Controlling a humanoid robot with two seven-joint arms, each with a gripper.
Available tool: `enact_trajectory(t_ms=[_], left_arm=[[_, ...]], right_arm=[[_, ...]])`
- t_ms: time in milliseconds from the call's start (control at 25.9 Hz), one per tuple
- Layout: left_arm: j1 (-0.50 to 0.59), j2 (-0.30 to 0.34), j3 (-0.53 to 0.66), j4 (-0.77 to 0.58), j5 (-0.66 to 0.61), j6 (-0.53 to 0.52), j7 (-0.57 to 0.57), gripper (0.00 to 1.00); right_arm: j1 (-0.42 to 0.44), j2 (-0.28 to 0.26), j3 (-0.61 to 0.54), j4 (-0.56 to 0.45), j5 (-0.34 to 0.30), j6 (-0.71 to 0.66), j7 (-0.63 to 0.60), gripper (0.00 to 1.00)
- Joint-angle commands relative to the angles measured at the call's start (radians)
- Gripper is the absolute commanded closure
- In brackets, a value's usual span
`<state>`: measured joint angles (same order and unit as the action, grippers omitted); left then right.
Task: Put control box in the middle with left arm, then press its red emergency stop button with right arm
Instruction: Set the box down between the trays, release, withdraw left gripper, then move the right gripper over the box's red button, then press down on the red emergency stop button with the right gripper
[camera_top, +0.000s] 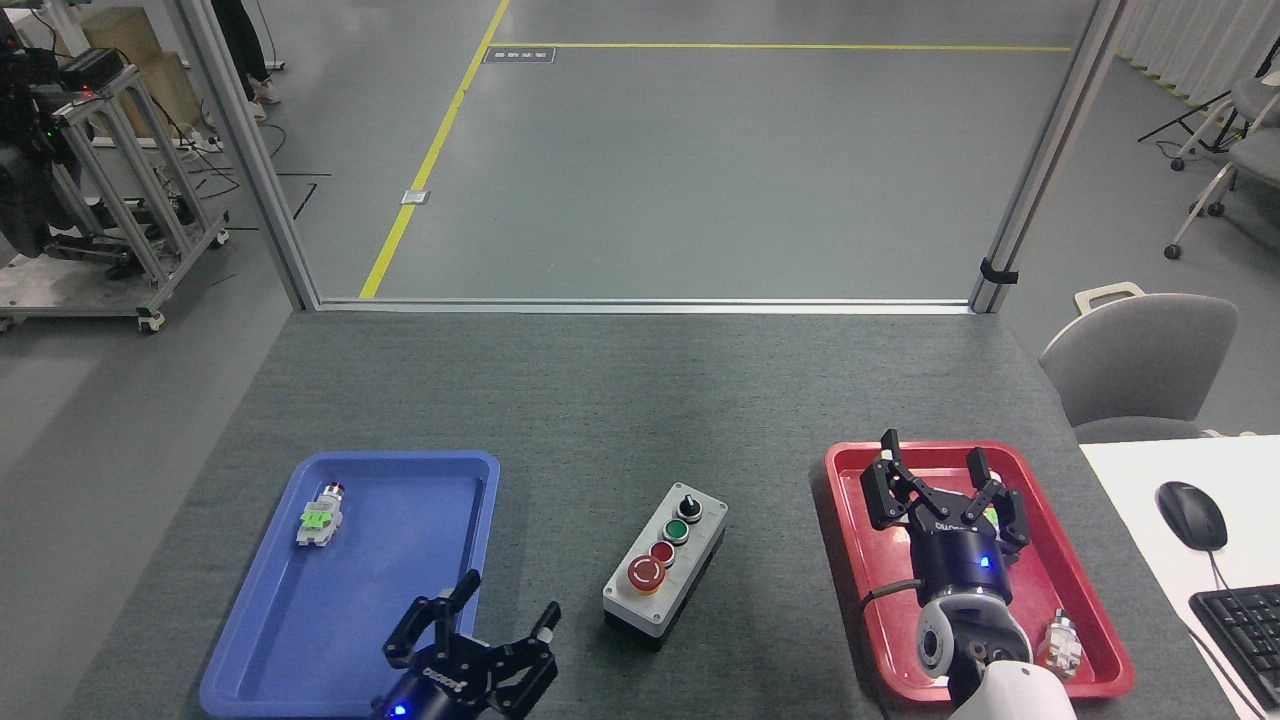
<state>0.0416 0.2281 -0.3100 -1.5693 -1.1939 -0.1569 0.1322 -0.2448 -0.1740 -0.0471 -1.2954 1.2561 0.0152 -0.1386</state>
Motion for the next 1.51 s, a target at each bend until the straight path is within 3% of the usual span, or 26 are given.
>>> enact_trajectory(t_ms=[0,77,193,270,309,425,541,734,888,1082,1468], left_arm=[[0.024,0.031,0.123,-0.051,0.034,-0.024,0.001,0.02],[0.018,0.03,0.201,-0.047,0.034,-0.024,0.001,0.02],[-0.022,0.017,0.348,-0.003,0.048,-0.018,-0.002,0.02],[-0.066,0.005,0.388,0.054,0.079,-0.012,-0.002,0.02],[-0.083,0.0,0.394,0.074,0.097,-0.007,-0.003,0.02],[-0.111,0.005,0.397,0.1,0.142,0.016,-0.002,0.02],[-0.111,0.007,0.397,0.1,0.142,0.028,0.0,0.02],[-0.109,0.0,0.396,0.1,0.142,0.023,0.004,0.01],[-0.118,-0.018,0.394,0.101,0.134,0.028,-0.006,0.01],[-0.141,-0.018,0.387,0.103,0.128,0.028,-0.036,0.01],[-0.141,-0.018,0.385,0.097,0.126,0.025,-0.062,0.01]], right_arm=[[-0.011,-0.004,-0.01,0.001,0.002,-0.008,-0.004,0.01],[-0.018,-0.007,-0.008,0.001,0.002,-0.023,-0.026,0.07],[-0.025,-0.007,-0.007,0.018,0.0,-0.187,-0.053,0.67],[-0.036,-0.009,-0.005,0.05,0.002,-0.316,-0.053,0.94],[-0.036,-0.009,-0.004,0.064,0.011,-0.368,-0.053,1.0],[-0.034,-0.007,0.036,0.076,0.016,-0.501,-0.049,1.0],[-0.034,-0.009,0.13,0.084,0.025,-0.518,-0.045,1.0],[-0.09,0.014,0.256,0.22,0.129,-0.489,-0.044,1.0],[-0.119,0.047,0.296,0.289,0.132,-0.489,-0.045,1.0],[-0.125,0.077,0.337,0.304,0.132,-0.491,-0.044,1.0],[-0.122,0.085,0.38,0.337,0.135,-0.489,-0.044,1.0]])
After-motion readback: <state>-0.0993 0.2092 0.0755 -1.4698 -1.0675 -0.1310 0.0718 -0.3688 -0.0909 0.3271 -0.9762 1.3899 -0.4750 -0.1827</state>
